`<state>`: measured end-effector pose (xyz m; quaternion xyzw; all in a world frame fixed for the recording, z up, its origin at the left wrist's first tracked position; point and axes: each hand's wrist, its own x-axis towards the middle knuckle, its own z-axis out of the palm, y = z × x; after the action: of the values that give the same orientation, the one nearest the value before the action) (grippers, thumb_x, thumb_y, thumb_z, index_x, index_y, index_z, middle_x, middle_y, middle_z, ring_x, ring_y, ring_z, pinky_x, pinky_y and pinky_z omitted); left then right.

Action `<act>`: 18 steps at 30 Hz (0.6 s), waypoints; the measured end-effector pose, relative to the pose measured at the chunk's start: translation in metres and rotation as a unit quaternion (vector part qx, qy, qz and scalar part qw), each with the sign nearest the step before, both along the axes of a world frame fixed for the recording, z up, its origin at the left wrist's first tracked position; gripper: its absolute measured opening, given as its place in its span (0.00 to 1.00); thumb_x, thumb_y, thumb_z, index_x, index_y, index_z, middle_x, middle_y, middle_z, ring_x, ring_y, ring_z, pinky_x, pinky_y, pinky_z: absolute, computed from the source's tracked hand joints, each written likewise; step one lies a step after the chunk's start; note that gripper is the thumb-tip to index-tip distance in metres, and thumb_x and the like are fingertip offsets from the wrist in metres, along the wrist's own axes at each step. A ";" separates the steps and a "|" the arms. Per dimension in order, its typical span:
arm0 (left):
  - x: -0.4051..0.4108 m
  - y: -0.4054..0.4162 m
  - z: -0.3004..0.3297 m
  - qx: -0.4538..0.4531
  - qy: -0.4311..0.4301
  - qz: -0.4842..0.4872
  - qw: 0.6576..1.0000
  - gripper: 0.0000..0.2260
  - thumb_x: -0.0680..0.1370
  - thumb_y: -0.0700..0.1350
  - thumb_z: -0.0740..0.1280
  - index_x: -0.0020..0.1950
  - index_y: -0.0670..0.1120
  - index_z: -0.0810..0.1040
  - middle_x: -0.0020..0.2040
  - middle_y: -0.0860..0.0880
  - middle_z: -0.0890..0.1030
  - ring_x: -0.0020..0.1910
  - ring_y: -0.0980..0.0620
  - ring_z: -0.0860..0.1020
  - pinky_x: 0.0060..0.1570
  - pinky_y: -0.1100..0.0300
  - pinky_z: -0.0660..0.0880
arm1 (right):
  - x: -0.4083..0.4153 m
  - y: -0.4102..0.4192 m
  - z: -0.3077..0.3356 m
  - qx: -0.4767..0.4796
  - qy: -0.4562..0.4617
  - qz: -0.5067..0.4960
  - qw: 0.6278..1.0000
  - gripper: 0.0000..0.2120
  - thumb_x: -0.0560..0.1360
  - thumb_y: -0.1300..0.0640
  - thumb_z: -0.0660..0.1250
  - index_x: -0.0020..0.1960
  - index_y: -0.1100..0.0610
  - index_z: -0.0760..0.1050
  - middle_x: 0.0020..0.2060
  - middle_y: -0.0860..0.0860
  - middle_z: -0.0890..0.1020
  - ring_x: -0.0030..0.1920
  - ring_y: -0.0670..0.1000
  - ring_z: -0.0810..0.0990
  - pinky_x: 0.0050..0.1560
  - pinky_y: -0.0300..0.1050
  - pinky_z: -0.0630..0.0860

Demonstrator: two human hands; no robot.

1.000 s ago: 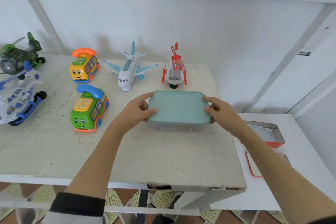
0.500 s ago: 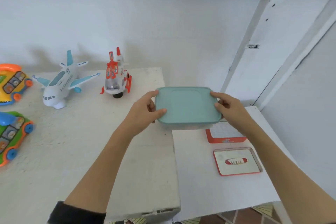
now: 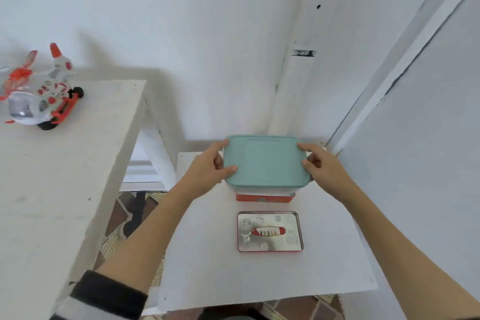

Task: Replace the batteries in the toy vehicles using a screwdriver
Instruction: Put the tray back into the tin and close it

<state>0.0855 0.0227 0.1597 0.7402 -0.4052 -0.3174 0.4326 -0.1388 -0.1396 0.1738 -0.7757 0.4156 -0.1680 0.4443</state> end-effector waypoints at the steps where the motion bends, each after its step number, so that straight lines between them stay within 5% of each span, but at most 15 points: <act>1: -0.002 -0.007 -0.010 0.007 -0.002 0.001 1.000 0.29 0.76 0.38 0.72 0.74 0.47 0.66 0.37 0.50 0.68 0.35 0.55 0.69 0.39 0.60 0.76 | -0.001 -0.008 -0.010 0.001 0.011 0.001 1.000 0.17 0.77 0.66 0.61 0.64 0.54 0.72 0.35 0.51 0.70 0.35 0.48 0.70 0.35 0.33 0.73; 4: -0.005 -0.029 -0.040 0.028 0.000 0.009 1.000 0.30 0.75 0.38 0.72 0.75 0.47 0.66 0.38 0.51 0.69 0.36 0.55 0.69 0.46 0.53 0.74 | -0.001 -0.032 -0.040 0.008 0.050 0.014 0.999 0.19 0.76 0.66 0.62 0.65 0.53 0.70 0.36 0.51 0.70 0.37 0.49 0.71 0.42 0.42 0.73; 12: 0.009 -0.075 -0.114 0.079 0.000 -0.007 0.997 0.33 0.75 0.34 0.70 0.76 0.48 0.63 0.39 0.51 0.69 0.38 0.56 0.70 0.43 0.69 0.68 | 0.016 -0.079 -0.107 0.051 0.125 0.047 0.990 0.27 0.74 0.68 0.64 0.68 0.50 0.65 0.37 0.49 0.70 0.36 0.45 0.70 0.36 0.31 0.68; 18: 0.016 -0.098 -0.164 0.112 0.001 -0.006 0.994 0.34 0.74 0.32 0.70 0.76 0.50 0.61 0.38 0.50 0.70 0.37 0.57 0.70 0.41 0.75 0.68 | 0.029 -0.101 -0.157 0.058 0.171 0.072 0.981 0.31 0.73 0.68 0.63 0.72 0.49 0.60 0.37 0.47 0.70 0.36 0.44 0.69 0.42 0.39 0.66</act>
<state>0.1018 -0.0758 -0.0042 0.7813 -0.3707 -0.3643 0.3456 -0.1099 -0.2404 0.0172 -0.7937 0.4377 0.0234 0.4218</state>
